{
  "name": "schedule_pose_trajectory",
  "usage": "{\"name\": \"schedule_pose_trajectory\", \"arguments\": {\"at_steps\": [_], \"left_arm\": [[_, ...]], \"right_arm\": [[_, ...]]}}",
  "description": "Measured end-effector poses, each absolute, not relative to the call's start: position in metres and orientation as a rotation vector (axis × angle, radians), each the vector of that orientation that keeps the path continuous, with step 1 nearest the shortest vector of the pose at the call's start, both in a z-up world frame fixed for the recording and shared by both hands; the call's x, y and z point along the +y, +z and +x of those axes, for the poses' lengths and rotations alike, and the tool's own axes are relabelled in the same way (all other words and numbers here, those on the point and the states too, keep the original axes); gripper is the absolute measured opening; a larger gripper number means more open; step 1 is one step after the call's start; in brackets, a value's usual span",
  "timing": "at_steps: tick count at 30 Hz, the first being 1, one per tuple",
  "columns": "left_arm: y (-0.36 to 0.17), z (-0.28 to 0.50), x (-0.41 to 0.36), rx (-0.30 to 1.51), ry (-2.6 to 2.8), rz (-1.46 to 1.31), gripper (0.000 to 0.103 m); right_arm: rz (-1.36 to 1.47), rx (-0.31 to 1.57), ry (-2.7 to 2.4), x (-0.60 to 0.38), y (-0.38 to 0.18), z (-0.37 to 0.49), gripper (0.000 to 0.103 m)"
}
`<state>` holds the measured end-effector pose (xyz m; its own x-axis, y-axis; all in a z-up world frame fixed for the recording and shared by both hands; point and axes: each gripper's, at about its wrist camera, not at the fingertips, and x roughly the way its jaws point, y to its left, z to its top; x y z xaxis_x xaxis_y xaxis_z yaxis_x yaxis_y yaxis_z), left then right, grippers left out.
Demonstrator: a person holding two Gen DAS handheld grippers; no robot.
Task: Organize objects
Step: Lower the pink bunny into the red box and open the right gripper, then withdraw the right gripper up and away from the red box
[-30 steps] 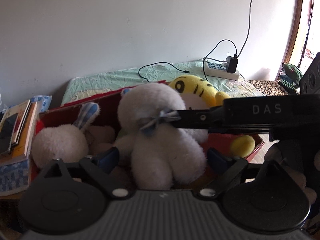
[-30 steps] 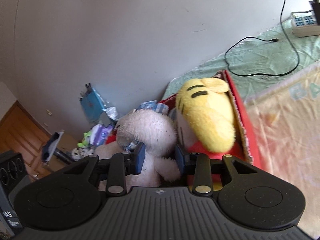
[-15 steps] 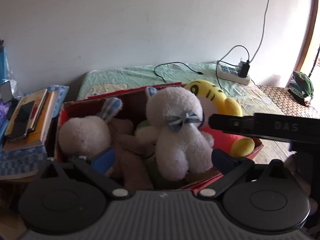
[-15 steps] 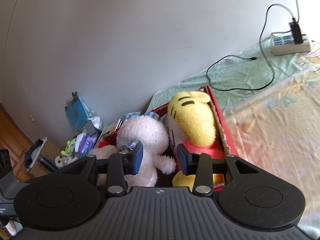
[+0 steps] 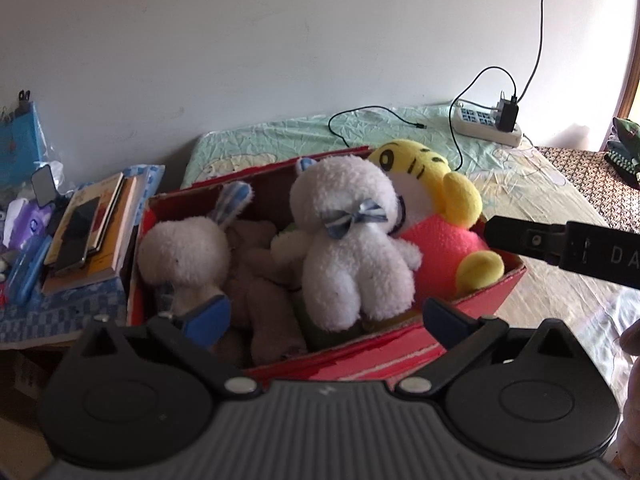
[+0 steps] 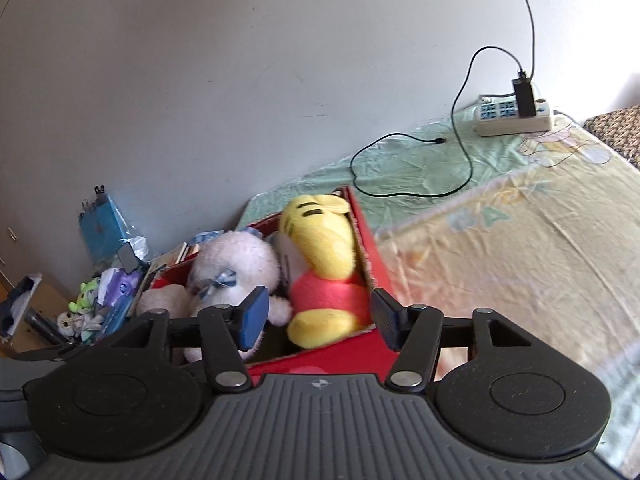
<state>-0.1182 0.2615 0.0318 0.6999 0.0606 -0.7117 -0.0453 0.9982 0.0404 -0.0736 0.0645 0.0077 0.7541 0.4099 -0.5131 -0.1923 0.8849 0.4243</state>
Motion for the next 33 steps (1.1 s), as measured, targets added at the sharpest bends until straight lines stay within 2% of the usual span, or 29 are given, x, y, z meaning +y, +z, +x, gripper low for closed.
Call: {"name": "schedule_pose_trajectory", "arguments": {"at_steps": [13, 33], "left_arm": [[0.024, -0.126, 0.196, 0.869, 0.155, 0.013, 0.102], [-0.004, -0.111, 0.079, 0.971, 0.189, 0.066, 0.102]], "right_arm": [[0.245, 0.66, 0.267, 0.008, 0.008, -0.087, 0.075], [0.147, 0.773, 0.163, -0.069, -0.012, -0.08, 0.082]]}}
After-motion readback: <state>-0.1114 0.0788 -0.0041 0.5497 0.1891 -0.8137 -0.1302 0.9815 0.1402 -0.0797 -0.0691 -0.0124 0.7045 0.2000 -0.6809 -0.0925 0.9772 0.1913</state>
